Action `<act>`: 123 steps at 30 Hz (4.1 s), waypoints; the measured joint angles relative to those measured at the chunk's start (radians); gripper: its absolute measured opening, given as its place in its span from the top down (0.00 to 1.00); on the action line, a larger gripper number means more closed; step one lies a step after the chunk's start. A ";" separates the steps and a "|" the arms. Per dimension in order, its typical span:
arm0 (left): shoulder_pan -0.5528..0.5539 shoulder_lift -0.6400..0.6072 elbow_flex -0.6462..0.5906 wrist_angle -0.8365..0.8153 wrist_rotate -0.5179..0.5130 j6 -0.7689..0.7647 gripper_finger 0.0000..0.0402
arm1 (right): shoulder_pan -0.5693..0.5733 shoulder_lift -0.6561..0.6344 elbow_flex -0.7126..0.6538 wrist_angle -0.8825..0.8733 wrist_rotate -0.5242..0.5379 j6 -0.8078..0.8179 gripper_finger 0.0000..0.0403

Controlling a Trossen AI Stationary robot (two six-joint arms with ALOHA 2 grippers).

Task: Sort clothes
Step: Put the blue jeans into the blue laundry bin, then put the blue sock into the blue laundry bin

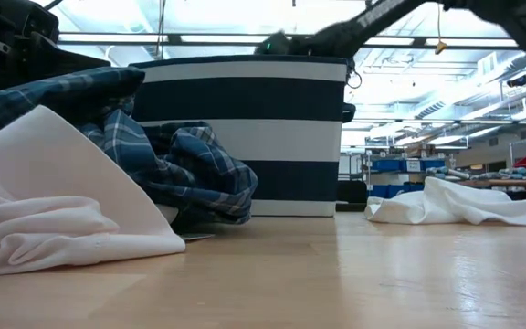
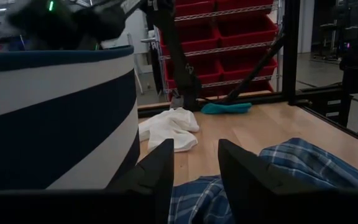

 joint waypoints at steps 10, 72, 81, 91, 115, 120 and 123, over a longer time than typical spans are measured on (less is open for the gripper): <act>0.000 0.000 0.000 0.001 0.000 0.000 0.67 | -0.038 0.025 0.000 -0.040 -0.093 0.059 0.88; 0.000 0.000 0.000 0.000 0.000 0.000 0.67 | 0.493 -1.243 -0.721 -1.059 0.171 0.885 0.60; 0.000 0.000 0.000 0.000 0.000 0.000 0.67 | 0.505 -1.239 -0.767 -1.005 0.230 0.884 0.60; 0.000 0.000 0.000 0.000 0.000 0.000 0.67 | 0.505 -1.239 -0.845 -0.989 0.230 0.957 0.60; 0.000 0.000 0.000 0.000 0.000 0.000 0.67 | 0.780 -1.052 -0.863 -0.924 0.083 1.251 0.60; 0.000 0.000 0.000 0.000 0.000 0.000 0.67 | 0.879 -1.012 -0.863 -0.919 -0.074 1.222 0.60; 0.000 0.000 0.000 0.000 0.000 0.000 0.67 | 0.962 -0.993 -0.863 -0.901 -0.115 1.174 0.60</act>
